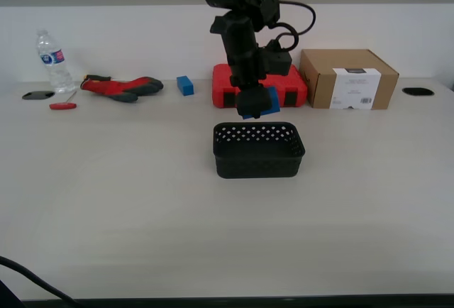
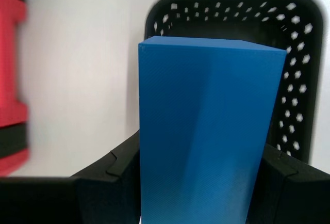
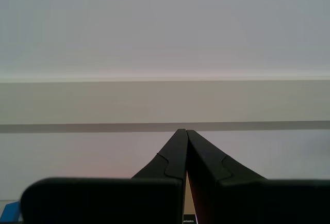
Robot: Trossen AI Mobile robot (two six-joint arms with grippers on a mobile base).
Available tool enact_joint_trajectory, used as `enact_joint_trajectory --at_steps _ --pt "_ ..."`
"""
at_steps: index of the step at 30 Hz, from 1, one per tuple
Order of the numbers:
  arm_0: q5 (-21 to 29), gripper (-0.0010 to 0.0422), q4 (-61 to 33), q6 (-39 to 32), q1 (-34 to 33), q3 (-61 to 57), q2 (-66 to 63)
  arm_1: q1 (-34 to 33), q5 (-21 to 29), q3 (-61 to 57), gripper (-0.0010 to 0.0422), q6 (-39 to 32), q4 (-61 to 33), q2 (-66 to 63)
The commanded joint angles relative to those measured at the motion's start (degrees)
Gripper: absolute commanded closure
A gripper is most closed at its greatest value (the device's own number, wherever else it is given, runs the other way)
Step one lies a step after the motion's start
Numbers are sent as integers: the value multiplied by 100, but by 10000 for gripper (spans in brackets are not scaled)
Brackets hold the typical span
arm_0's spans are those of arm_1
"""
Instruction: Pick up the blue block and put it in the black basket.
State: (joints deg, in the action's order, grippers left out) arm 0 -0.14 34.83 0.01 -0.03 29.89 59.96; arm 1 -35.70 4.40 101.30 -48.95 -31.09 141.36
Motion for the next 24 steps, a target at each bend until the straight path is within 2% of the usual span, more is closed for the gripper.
enact_joint_trajectory --at_steps 1,6,13,16,17,19,21,23,24 --pt "0 413 20 0 4 7 2 -15 17 63 413 24 -129 289" --pt "0 413 7 0 2 7 2 -61 229 0 413 39 -186 470" --pt "0 413 4 0 2 7 2 -72 249 -2 402 227 -173 463" --pt "0 413 7 0 2 7 2 -72 249 -2 337 402 -179 461" --pt "0 413 7 0 2 7 2 -72 249 -2 297 402 -177 461" --pt "0 413 4 0 2 7 2 -72 247 -2 191 431 -184 461" --pt "2 413 7 0 2 7 2 -72 245 -4 108 431 -173 461" --pt "0 413 7 0 2 7 2 -72 116 -7 55 448 -116 461" --pt "0 413 7 0 2 7 2 -74 63 -7 45 446 -105 461"
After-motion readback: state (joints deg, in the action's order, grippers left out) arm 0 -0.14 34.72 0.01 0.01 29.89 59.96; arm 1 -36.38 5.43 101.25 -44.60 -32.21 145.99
